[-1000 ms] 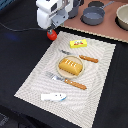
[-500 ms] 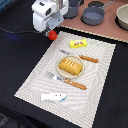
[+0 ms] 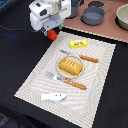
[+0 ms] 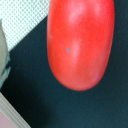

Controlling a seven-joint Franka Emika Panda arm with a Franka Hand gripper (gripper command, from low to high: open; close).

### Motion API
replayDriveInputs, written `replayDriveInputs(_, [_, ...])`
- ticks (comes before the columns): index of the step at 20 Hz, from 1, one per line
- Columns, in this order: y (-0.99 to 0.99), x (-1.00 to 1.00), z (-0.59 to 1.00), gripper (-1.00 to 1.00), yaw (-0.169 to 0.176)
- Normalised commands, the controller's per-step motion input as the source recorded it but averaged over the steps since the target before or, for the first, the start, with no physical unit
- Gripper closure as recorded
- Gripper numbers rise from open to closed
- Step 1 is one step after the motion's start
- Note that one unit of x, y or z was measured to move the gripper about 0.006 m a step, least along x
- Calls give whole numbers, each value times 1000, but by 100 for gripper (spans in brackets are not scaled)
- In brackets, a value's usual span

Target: Interact with the objects in diverse but meaningful ways.

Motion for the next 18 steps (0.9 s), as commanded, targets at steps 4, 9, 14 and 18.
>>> replayDriveInputs(4, [0, -354, -336, -100, -15])
replayDriveInputs(9, [6, -370, -361, -100, -15])
replayDriveInputs(14, [147, -239, -368, -100, -3])
replayDriveInputs(18, [307, -95, -323, 100, 0])
